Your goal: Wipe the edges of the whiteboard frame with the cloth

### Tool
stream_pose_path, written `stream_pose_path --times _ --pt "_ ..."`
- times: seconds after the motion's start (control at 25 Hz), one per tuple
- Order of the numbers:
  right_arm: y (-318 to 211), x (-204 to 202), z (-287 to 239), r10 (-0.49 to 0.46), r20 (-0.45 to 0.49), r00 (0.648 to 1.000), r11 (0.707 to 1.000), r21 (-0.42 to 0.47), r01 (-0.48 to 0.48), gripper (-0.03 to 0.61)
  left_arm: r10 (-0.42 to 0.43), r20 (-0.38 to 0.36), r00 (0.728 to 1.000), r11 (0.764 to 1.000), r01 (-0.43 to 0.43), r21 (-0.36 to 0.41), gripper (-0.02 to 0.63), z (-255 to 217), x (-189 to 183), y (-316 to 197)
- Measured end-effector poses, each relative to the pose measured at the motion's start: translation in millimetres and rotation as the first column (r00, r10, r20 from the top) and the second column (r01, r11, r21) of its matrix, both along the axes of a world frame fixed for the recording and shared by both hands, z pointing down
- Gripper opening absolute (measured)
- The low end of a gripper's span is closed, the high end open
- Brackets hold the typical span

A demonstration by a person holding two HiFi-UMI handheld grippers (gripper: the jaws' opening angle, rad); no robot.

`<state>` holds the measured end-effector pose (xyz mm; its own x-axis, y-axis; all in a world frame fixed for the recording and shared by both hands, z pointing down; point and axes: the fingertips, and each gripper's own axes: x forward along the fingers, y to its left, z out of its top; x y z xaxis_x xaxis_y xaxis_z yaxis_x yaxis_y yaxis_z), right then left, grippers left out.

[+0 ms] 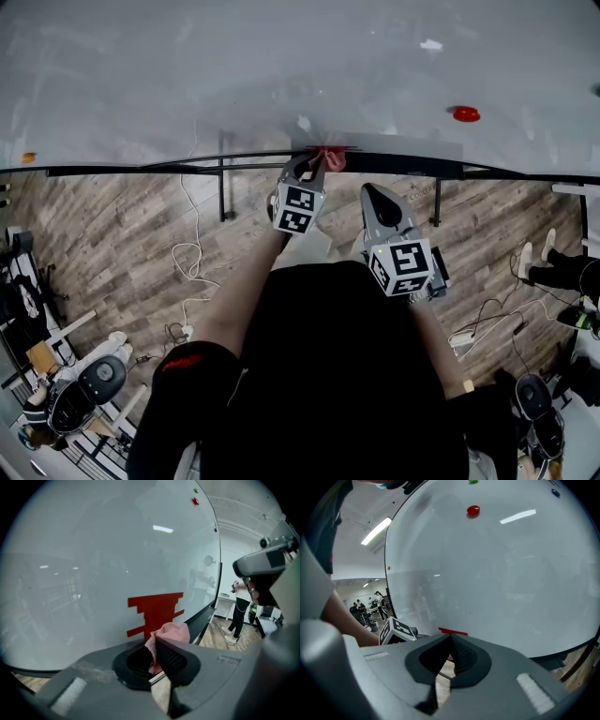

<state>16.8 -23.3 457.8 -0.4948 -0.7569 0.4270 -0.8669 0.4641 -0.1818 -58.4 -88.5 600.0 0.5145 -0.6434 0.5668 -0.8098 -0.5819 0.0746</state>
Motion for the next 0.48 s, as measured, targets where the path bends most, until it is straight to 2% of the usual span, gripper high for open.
stream_pose_path --times 0.48 --pt "1.4 -22.0 1.9 0.006 -0.017 1.000 1.000 0.003 -0.006 0.002 0.022 -0.007 1.000 1.000 -0.022 0.003 0.017 0.1 -17.3 0.9"
